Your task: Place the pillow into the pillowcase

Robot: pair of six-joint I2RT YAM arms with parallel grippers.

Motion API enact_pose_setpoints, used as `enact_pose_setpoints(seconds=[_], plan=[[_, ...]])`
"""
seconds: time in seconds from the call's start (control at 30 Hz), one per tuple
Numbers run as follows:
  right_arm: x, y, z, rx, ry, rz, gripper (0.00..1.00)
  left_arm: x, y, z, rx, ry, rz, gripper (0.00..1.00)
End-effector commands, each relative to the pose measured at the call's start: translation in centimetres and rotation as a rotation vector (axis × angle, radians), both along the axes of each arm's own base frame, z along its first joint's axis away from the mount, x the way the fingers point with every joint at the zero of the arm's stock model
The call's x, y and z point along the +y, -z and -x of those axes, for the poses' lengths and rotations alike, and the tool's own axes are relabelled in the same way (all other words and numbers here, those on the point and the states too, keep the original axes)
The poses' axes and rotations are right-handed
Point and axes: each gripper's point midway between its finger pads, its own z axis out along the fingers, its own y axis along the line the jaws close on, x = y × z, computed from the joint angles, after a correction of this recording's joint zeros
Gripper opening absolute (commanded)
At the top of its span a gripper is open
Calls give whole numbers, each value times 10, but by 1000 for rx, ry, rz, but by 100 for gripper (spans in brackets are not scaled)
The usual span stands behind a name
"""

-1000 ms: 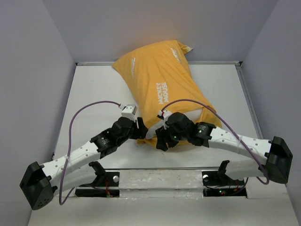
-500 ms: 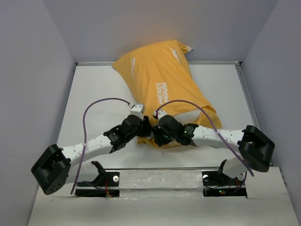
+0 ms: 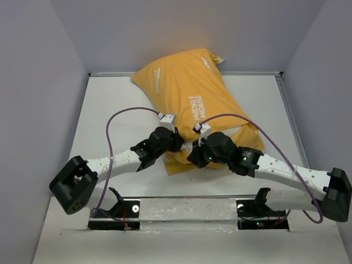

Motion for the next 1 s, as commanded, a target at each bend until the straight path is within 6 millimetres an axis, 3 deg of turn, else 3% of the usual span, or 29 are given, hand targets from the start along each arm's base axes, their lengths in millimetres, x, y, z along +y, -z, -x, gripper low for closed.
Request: enact_pose_setpoints(seconds=[0.0,0.03,0.1,0.17,0.23,0.3,0.33,0.37,0.43,0.57,0.63,0.67,0.7,0.73,0.77,0.8,0.83,0.9,0.97], plan=[[35,-67,70,38,-349,-140,0,-10,-32,-33,-88,-69,64,21],[42,-77,94,35,-451,-139,0,-15,-38,-39,-96,-70,71,21],[48,-70,115,51,-540,-88,0,-20,-42,-47,-95,-78,82,21],[58,-76,131,9,-597,-75,0,-24,-44,-49,-94,-70,87,21],[57,-79,115,-50,-524,-61,0,-27,-41,-46,-83,-40,87,20],[37,-100,57,-234,-223,-21,0,-23,-34,-31,-58,-10,98,20],[38,-102,56,-237,-220,-26,0,-19,-31,-25,-50,-7,97,19],[16,-120,24,-319,-55,-23,0,-14,-27,-19,-42,-4,95,18],[-5,-150,3,-409,49,-42,0,4,-16,-2,-14,-7,73,16],[-15,-176,-20,-495,106,-47,0,19,-13,21,11,1,52,18],[-14,-160,-42,-501,155,35,0,21,-27,29,-4,8,68,28],[-13,-150,-49,-491,165,64,0,22,-37,30,-15,8,87,28],[-10,-135,-58,-479,181,101,0,25,-62,31,-56,-3,135,42],[-13,-129,-65,-473,206,106,0,28,-75,31,-79,-15,158,51],[-27,-114,-78,-467,259,140,0,32,-90,31,-105,-29,182,60],[-35,-110,-85,-462,283,138,0,37,-112,33,-147,-37,227,64],[-44,-119,-90,-469,310,94,0,40,-127,33,-165,-47,244,66],[-62,-118,-102,-466,320,76,1,46,-148,35,-191,-59,265,72],[-71,-117,-107,-472,331,93,9,50,-157,35,-203,-69,272,74]])
